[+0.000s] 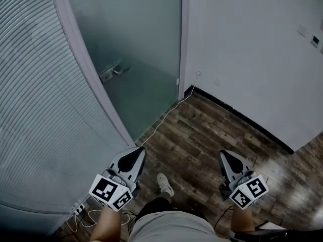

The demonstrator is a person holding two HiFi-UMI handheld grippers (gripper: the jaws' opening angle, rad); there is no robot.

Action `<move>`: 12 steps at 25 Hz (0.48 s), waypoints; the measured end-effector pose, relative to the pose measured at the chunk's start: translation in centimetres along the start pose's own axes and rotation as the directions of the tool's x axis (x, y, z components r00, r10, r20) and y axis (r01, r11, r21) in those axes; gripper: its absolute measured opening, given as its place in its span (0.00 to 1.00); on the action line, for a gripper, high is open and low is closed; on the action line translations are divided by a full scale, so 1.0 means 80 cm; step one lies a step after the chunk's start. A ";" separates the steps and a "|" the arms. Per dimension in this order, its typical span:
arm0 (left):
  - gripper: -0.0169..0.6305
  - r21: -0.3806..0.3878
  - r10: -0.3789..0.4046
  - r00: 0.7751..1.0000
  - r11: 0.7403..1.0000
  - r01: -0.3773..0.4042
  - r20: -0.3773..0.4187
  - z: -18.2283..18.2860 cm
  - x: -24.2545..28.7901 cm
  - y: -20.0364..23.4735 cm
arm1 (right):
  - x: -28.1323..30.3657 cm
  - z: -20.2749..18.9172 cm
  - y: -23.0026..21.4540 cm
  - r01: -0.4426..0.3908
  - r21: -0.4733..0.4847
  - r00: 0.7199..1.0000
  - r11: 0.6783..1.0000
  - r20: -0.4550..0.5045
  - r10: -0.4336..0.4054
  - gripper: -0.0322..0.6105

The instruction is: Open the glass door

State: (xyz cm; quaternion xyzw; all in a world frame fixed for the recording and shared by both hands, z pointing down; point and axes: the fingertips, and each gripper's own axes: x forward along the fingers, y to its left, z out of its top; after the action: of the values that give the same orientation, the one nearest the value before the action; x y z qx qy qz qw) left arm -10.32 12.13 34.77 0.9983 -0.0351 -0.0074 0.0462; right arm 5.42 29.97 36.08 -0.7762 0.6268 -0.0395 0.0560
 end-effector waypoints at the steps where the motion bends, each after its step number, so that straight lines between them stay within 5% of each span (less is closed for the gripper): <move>1: 0.03 -0.003 0.001 1.000 1.000 -0.001 0.002 -0.001 0.009 0.007 | 0.010 0.000 -0.005 -0.006 -0.002 1.000 1.000 -0.005 0.006 0.05; 12: 0.03 -0.020 0.055 0.998 0.998 -0.055 0.011 0.010 0.120 0.133 | 0.175 0.022 -0.070 -0.096 -0.034 0.995 0.995 -0.024 0.095 0.05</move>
State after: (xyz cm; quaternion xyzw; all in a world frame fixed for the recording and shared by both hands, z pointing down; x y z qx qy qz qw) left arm -1.49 0.79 34.82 0.9964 -0.0626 -0.0124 0.0558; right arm 14.03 17.48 34.98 -0.7457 0.6643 -0.0346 0.0372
